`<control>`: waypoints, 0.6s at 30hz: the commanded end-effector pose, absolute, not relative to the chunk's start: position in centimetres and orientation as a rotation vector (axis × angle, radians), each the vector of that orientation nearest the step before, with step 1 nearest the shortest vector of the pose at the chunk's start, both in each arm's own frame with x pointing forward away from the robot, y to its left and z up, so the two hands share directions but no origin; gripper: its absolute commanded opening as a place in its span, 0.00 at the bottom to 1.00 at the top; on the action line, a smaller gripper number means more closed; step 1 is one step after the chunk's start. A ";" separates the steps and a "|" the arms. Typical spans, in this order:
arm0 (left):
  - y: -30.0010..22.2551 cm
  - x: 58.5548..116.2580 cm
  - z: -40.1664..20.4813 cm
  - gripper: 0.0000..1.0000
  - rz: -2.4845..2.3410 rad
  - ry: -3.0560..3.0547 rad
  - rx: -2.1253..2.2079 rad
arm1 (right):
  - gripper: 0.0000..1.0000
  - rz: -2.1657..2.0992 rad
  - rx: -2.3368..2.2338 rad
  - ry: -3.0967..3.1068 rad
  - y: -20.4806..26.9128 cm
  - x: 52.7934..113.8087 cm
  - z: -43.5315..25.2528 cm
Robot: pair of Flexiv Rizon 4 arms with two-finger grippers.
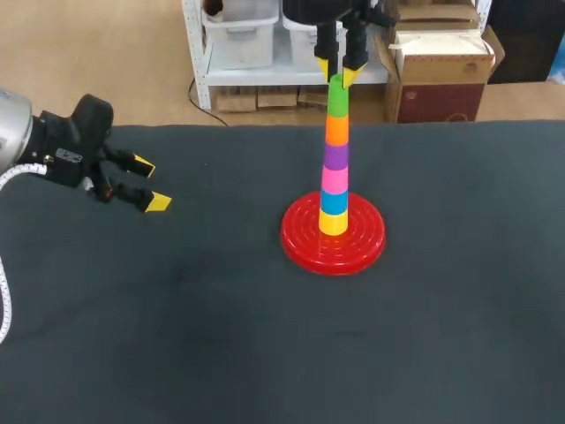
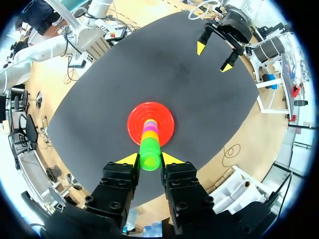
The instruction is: Pick up and stack the cylinders on the red base in this order: pink,purple,orange,green
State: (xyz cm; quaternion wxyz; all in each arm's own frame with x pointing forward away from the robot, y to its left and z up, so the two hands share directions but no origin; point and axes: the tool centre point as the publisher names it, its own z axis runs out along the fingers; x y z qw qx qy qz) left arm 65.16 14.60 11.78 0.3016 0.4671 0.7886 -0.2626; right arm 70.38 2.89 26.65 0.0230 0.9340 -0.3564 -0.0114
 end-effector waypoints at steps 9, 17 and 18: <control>14.6 65.2 11.7 1.00 -0.697 2.089 1.238 | 0.69 -0.067 2.876 -1.093 3.4 69.6 25.4; 14.6 65.2 11.7 1.00 -0.697 2.089 1.238 | 1.00 0.069 2.980 -1.183 3.4 67.1 28.6; 14.6 65.2 11.7 1.00 -0.697 2.089 1.238 | 1.00 0.092 2.999 -1.217 3.2 66.7 28.9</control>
